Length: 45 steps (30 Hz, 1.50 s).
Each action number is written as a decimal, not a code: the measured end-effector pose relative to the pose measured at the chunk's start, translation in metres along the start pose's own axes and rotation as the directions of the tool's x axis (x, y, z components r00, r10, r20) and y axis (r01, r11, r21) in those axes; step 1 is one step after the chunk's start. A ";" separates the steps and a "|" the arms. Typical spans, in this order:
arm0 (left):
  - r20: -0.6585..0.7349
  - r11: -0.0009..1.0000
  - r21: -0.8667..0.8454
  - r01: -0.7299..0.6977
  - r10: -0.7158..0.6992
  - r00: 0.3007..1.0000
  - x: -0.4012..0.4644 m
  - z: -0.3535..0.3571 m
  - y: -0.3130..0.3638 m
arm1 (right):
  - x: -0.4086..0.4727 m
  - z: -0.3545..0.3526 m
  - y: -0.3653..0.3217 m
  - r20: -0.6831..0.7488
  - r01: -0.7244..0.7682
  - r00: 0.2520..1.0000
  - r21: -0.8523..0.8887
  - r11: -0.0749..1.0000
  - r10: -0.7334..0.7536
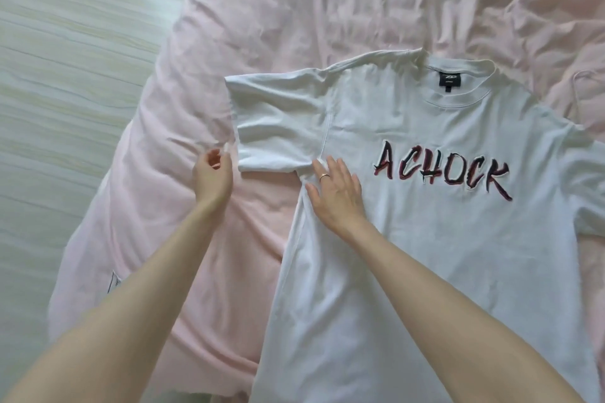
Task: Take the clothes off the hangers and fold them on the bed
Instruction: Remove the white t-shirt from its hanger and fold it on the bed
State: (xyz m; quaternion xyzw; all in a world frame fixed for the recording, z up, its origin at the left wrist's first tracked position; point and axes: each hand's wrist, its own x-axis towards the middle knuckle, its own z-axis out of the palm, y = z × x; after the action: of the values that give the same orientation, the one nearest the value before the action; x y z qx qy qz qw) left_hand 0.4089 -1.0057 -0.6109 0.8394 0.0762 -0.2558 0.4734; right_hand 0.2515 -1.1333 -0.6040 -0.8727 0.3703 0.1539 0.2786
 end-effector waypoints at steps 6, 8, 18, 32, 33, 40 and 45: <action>0.115 0.989 0.133 0.063 -0.079 0.990 0.039 0.033 0.026 | 0.038 0.006 -0.009 0.127 0.016 0.992 -0.187 0.982 0.008; 0.173 0.989 0.060 0.137 -0.145 0.974 0.040 0.038 0.035 | 0.040 0.001 -0.006 0.143 0.023 0.990 -0.069 0.997 -0.013; 0.578 0.580 0.182 -0.794 0.591 0.563 -0.052 0.099 0.098 | 0.023 -0.108 0.092 0.207 -0.196 0.874 0.978 -0.070 0.440; 0.446 0.868 0.347 -0.356 0.181 0.877 -0.034 0.099 0.008 | 0.085 -0.100 0.106 -0.203 -0.218 0.927 0.394 0.893 0.316; 0.464 0.892 0.318 -0.322 0.150 0.873 -0.037 0.098 0.004 | 0.095 -0.102 0.098 -0.196 -0.191 0.941 0.360 0.913 0.274; 0.643 0.843 0.361 -0.399 0.085 0.761 -0.035 0.093 -0.006 | 0.162 -0.101 0.059 -0.105 -0.162 0.979 0.141 0.977 0.177; 0.647 0.830 0.277 -0.484 0.211 0.732 -0.032 0.076 -0.016 | 0.186 -0.102 0.053 -0.074 -0.148 0.978 0.404 0.903 0.193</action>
State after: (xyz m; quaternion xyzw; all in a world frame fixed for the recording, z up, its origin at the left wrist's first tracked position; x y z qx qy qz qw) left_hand 0.3483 -1.0571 -0.6387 0.7980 -0.2959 -0.4183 0.3172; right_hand 0.3452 -1.3286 -0.6308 -0.7695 0.4837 0.0502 0.4139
